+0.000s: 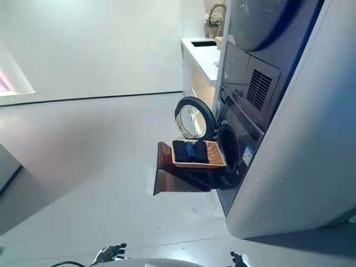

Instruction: Pick up the clothes and place them into the washing machine

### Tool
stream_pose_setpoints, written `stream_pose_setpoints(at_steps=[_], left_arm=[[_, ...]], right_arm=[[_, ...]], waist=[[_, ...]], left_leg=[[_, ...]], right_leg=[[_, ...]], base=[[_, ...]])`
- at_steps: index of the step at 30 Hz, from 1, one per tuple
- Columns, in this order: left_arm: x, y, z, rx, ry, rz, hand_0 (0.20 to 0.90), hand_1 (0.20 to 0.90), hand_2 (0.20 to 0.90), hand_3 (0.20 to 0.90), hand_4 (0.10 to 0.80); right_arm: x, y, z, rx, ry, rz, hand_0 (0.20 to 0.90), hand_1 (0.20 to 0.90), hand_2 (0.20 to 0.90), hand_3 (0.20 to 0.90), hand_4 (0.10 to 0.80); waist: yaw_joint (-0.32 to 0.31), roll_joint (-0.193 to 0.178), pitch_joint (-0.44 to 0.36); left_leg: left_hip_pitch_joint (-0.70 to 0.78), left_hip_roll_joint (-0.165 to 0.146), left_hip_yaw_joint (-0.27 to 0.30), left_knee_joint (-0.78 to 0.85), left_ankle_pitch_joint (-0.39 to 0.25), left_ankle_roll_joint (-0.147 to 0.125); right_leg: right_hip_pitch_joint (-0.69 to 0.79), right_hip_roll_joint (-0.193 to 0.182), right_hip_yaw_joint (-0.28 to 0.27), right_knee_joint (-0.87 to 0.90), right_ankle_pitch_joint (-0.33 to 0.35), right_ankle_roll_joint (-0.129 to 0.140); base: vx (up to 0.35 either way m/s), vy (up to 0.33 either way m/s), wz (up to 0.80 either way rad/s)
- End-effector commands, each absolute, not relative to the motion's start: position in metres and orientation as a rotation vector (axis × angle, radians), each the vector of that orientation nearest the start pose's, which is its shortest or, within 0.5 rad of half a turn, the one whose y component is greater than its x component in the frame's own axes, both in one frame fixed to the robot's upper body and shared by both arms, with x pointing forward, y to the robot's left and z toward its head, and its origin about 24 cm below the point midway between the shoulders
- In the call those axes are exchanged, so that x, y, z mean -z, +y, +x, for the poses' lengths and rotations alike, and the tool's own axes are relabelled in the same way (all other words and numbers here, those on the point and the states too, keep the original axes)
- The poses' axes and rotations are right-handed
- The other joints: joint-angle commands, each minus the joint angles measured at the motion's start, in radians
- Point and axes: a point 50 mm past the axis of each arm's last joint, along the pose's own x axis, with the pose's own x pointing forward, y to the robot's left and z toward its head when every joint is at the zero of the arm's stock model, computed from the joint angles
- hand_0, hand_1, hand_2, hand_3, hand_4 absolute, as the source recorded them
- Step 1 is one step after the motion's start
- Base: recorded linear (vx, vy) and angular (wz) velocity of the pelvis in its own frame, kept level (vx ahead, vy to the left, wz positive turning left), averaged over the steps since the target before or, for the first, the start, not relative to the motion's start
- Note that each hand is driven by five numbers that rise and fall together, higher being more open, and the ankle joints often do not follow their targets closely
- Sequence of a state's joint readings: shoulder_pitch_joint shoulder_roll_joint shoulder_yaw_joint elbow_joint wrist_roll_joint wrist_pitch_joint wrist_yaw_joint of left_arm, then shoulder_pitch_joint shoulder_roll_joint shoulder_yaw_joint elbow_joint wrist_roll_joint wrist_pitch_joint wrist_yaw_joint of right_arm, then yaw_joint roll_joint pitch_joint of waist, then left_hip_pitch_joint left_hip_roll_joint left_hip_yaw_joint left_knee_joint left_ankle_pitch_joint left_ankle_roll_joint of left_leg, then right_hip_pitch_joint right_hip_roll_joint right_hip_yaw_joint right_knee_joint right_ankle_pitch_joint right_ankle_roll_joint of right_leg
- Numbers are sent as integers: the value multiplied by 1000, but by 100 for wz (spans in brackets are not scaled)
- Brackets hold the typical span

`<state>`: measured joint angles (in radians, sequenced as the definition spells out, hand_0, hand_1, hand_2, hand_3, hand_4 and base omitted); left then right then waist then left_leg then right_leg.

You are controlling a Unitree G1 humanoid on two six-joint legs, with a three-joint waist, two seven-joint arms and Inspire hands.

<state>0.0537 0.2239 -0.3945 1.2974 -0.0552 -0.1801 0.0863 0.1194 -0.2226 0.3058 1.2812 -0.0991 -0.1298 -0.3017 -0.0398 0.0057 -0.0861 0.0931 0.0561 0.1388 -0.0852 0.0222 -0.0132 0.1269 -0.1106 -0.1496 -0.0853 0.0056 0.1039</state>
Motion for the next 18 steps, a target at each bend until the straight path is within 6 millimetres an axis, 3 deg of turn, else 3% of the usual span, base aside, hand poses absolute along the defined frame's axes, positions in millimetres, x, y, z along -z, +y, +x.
stream_pose_setpoints(at_steps=[1,18], left_arm=[[165,192,95,123,1079,370,900,900,900,900,800],[170,188,80,126,1158,302,900,900,900,900,800]], right_arm=[[163,-238,59,90,1172,-622,900,900,900,900,800],[165,-236,57,70,1191,-608,900,900,900,900,800]], waist=[[8,-16,20],[7,-18,19]], left_leg=[[-14,-62,-37,-2,-72,-9],[-10,-63,-36,-2,-76,-7]], right_leg=[[-47,49,14,3,-4,-11],[-45,49,20,2,-5,-10]], base=[[0,0,0],[0,0,0]])
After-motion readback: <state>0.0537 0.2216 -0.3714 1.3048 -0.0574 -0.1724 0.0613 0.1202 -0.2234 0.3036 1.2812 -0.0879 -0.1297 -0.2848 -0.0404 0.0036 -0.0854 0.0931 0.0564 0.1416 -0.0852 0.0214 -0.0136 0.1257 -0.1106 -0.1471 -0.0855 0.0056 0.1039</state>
